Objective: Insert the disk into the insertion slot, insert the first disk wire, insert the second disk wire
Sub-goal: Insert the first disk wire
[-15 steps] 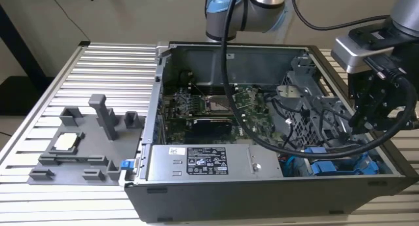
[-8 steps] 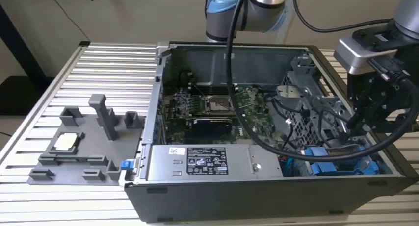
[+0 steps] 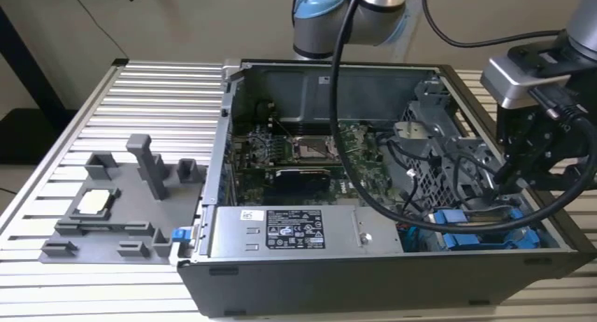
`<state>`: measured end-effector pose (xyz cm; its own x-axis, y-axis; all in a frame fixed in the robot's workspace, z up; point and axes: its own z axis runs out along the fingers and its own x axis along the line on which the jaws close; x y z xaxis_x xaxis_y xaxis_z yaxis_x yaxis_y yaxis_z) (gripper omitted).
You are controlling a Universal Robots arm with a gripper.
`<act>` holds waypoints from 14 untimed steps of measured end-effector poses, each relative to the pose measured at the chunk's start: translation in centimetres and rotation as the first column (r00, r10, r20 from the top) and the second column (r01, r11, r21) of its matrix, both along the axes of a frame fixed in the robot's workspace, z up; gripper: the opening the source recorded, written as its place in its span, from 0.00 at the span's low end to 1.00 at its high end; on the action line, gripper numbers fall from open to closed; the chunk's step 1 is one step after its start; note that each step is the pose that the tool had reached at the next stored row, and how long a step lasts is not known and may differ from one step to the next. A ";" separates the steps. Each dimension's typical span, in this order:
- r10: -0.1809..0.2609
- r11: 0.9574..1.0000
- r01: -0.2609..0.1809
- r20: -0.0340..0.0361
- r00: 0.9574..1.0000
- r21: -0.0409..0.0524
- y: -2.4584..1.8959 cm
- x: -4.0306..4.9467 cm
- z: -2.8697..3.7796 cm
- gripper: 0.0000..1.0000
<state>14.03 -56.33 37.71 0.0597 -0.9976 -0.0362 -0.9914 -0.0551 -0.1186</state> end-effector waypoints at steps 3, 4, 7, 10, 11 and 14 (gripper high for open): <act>-0.001 1.000 0.001 -0.026 1.000 0.002 0.00 0.05 -0.05 0.19; -0.001 1.000 0.001 -0.039 0.999 0.002 0.00 0.10 -0.07 0.19; -0.001 1.000 0.001 -0.057 0.998 0.005 0.00 0.29 -0.21 0.19; 0.000 1.000 0.001 -0.064 0.998 0.010 0.00 0.64 -0.42 0.19; 0.000 1.000 0.001 -0.068 0.998 0.011 0.00 0.86 -0.48 0.19; 0.000 1.000 0.001 -0.081 0.997 0.013 0.00 1.31 -0.71 0.19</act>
<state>15.34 -56.33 37.00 0.0552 -0.9970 -0.0538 -0.9978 -0.0532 -0.0384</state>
